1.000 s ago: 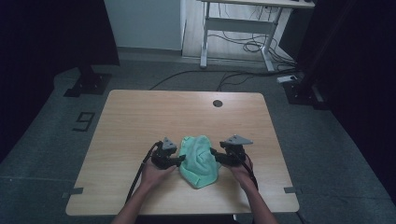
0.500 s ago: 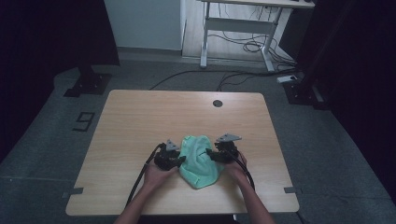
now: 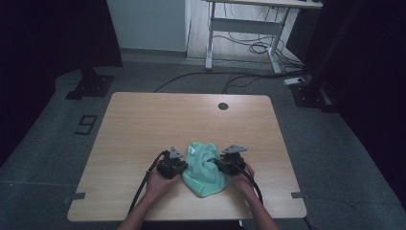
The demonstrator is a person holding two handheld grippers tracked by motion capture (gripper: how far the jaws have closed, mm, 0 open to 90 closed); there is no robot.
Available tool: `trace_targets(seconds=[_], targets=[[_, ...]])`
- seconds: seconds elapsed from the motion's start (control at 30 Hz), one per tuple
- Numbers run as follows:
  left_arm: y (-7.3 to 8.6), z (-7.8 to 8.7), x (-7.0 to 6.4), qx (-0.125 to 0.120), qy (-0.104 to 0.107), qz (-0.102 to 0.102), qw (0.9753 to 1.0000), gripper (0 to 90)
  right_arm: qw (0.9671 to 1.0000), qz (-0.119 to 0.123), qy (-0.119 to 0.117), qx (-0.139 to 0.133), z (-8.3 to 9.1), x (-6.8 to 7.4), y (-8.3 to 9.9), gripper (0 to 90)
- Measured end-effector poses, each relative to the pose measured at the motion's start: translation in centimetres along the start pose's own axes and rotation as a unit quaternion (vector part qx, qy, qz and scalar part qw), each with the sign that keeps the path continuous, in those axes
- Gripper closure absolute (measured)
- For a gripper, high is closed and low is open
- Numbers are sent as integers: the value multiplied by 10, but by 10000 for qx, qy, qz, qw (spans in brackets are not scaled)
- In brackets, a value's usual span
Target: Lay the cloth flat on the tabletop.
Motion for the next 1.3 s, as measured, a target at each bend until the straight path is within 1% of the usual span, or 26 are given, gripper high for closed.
trace_targets(seconds=[0.03, 0.07, 0.1, 0.17, 0.23, 0.3, 0.33, 0.37, 0.47, 0.57, 0.6, 0.67, 0.73, 0.8, 0.87, 0.93, 1.03, 1.13, 1.2, 1.3], targets=[[2, 2, -2, 6, 8, -34, 10000, 811, 10000, 33, -10, -16, 2, 2, 1, 693], [3, 3, -2, 16, 10, -69, 10000, 813, 9999, 148, 1, 19, 4, 5, 3, 712], [4, 5, -3, 5, 0, -80, 10000, 813, 9998, 212, 0, 36, 6, 6, 4, 724], [5, 9, -4, -27, 6, -74, 10000, 811, 9995, 305, -16, 18, 11, 9, 3, 728], [4, 14, -3, -72, -2, -88, 9999, 796, 9994, 340, -15, -40, 17, 9, 0, 686], [1, 17, -2, -156, 35, -28, 9999, 749, 9993, 349, -20, -104, 22, 9, -4, 656], [-1, 18, -1, -196, 12, -18, 9998, 689, 9994, 310, -43, -163, 25, 8, -7, 646], [-2, 19, 0, -229, -2, -23, 9997, 649, 9994, 274, -55, -190, 26, 7, -10, 637], [-10, 20, 4, -297, -53, 7, 9995, 572, 9995, 187, -60, -246, 26, 3, -14, 631], [-19, 15, 9, -280, -119, 47, 9995, 558, 9997, 83, -66, -214, 20, -2, -16, 632], [-21, 13, 10, -276, -121, 71, 9995, 548, 9998, 42, -116, -180, 16, -2, -16, 632], [-25, 7, 13, -257, -108, 117, 9995, 543, 9999, -5, -112, -121, 11, -3, -16, 632], [-27, 1, 16, -213, -90, 195, 9995, 528, 9998, -53, -160, -78, 5, -3, -14, 631], [-27, -5, 18, -171, -139, 233, 9995, 529, 9999, -64, -155, -25, 2, -2, -12, 635], [-27, -10, 20, -133, -147, 293, 9994, 539, 9998, -80, -192, -15, 0, -1, -11, 656], [-25, -13, 22, -85, -196, 283, 9994, 568, 9997, -84, -223, 32, 0, 0, -10, 701], [-23, -16, 22, -36, -228, 274, 9994, 675, 9997, -104, -205, 45, 1, -2, -9, 786], [-22, -17, 19, -26, -109, 222, 9997, 790, 9996, -64, -250, 64, 3, -3, -9, 860], [-22, -15, 18, -61, -104, 184, 9998, 846, 9995, -61, -298, 33, 5, -3, -10, 868], [-23, -11, 19, -95, -57, 185, 9998, 876, 9995, -33, -323, -39, 10, -4, -12, 871]])
Point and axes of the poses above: each handheld gripper's, and its own axes: z roughly backward along the jaws, y roughly out of its underside, x roughly to its left, the point moved 9 cm from there along -z, roughly forward along the jaws, and after that the axes turned 4 degrees about y, right-handed, at the moved point
